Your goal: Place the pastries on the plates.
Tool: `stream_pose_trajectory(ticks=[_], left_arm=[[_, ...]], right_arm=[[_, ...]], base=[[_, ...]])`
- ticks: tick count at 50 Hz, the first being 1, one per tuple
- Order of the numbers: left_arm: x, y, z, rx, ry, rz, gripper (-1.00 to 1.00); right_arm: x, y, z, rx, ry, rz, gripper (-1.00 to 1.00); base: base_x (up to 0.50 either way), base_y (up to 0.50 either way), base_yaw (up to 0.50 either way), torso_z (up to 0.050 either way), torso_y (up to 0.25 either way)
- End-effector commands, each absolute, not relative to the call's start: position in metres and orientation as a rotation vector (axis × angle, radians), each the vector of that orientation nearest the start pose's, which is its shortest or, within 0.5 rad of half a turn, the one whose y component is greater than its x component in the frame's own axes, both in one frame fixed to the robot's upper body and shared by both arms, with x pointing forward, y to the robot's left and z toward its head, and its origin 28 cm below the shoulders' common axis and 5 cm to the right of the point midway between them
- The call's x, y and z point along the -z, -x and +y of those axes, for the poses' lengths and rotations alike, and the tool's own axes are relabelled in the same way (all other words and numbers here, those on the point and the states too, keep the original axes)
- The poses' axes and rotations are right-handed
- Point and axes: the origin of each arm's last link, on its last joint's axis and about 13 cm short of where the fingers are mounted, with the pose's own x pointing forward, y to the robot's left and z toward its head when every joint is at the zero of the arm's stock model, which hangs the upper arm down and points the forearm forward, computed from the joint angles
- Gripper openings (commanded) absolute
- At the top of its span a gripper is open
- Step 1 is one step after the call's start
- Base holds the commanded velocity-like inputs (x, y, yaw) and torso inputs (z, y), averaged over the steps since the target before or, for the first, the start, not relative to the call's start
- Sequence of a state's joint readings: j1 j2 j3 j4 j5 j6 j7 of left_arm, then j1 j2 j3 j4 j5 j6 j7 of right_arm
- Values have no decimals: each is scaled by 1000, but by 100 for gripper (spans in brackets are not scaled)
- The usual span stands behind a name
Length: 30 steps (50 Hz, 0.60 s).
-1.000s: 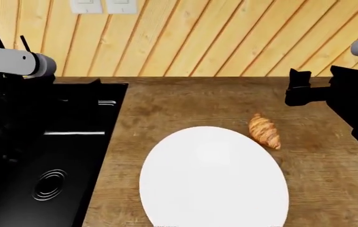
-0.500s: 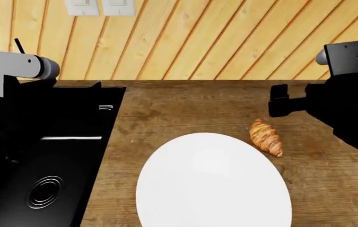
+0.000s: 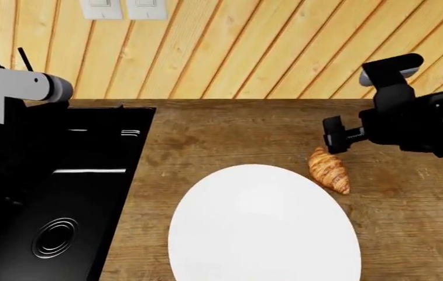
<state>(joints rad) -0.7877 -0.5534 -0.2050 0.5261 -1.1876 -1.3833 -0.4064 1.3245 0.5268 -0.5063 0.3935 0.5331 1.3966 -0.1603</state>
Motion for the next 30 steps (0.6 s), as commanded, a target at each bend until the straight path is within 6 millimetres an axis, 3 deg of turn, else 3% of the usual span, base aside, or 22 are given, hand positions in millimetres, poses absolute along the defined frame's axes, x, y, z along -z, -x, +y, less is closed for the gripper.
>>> stream_pose_trajectory(ticks=[1, 16, 17, 30], left_arm=[[-248, -238, 281, 215, 4, 91, 100], [-247, -237, 283, 214, 1, 103, 100], [-246, -243, 278, 213, 0, 104, 100], [-249, -243, 280, 211, -3, 101, 100]], right_arm=[[-270, -351, -206, -131, 226, 762, 100], [-277, -353, -202, -183, 211, 763, 100], [-277, -353, -201, -189, 194, 762, 100], [-265, -350, -194, -223, 130, 830, 100]], base=[[0, 0, 0, 0, 0], [0, 0, 0, 0, 0], [0, 0, 0, 0, 0], [0, 0, 0, 0, 0]])
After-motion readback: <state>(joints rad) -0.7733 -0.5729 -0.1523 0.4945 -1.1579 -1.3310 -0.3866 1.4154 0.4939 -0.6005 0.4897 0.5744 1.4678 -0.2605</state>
